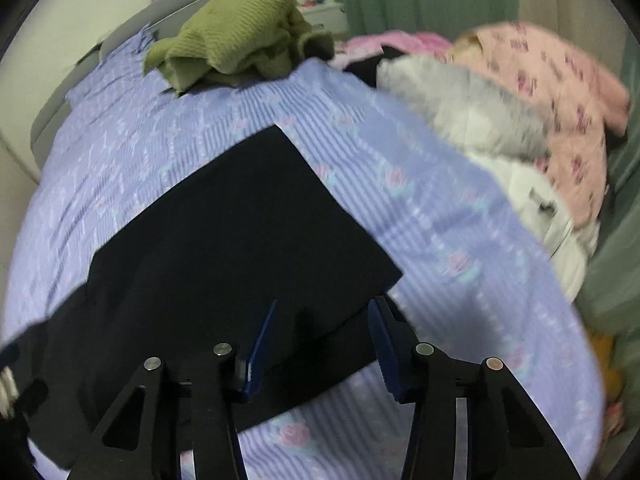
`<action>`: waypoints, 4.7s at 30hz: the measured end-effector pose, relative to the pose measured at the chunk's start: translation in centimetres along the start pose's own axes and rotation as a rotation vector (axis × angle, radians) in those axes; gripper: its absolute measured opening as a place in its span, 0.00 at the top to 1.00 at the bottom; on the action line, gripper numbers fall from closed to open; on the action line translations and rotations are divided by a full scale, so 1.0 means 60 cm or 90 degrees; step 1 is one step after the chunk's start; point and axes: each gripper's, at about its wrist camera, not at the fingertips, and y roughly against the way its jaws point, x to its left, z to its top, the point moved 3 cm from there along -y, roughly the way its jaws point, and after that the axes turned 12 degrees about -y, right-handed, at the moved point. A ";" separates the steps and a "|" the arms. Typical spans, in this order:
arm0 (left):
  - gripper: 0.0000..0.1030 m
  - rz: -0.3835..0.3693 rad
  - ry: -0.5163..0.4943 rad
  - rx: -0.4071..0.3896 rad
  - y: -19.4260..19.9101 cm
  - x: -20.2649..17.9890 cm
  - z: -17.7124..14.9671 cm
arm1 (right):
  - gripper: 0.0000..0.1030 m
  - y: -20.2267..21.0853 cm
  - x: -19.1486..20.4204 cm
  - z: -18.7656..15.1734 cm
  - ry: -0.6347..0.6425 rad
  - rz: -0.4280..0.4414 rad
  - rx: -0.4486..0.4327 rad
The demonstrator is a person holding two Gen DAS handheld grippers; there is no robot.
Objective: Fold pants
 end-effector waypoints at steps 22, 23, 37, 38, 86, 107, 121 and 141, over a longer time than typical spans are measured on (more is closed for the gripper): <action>0.14 -0.017 0.043 0.011 0.054 0.014 -0.059 | 0.69 0.028 -0.027 -0.059 -0.068 -0.115 0.049; 0.14 -0.017 0.047 0.009 0.063 0.020 -0.065 | 0.62 0.040 -0.028 -0.063 -0.077 -0.134 0.042; 0.12 0.018 0.114 -0.079 0.273 0.244 -0.254 | 0.46 0.327 0.295 -0.270 0.198 -0.020 -0.074; 0.12 0.022 0.117 -0.082 0.284 0.261 -0.272 | 0.45 0.336 0.326 -0.289 0.213 -0.005 -0.076; 0.59 -0.243 0.306 -0.061 -0.078 1.006 -0.614 | 0.44 0.071 1.051 -0.736 0.357 0.025 0.110; 0.90 -0.261 0.287 -0.017 -0.034 0.972 -0.667 | 0.44 0.061 1.052 -0.729 0.341 0.038 0.127; 0.32 -0.068 0.227 -0.035 0.060 0.967 -0.659 | 0.44 0.122 0.967 -0.705 0.356 0.024 0.082; 0.23 -0.023 0.121 -0.044 0.255 0.575 -0.680 | 0.44 0.285 0.683 -0.706 0.394 0.085 0.059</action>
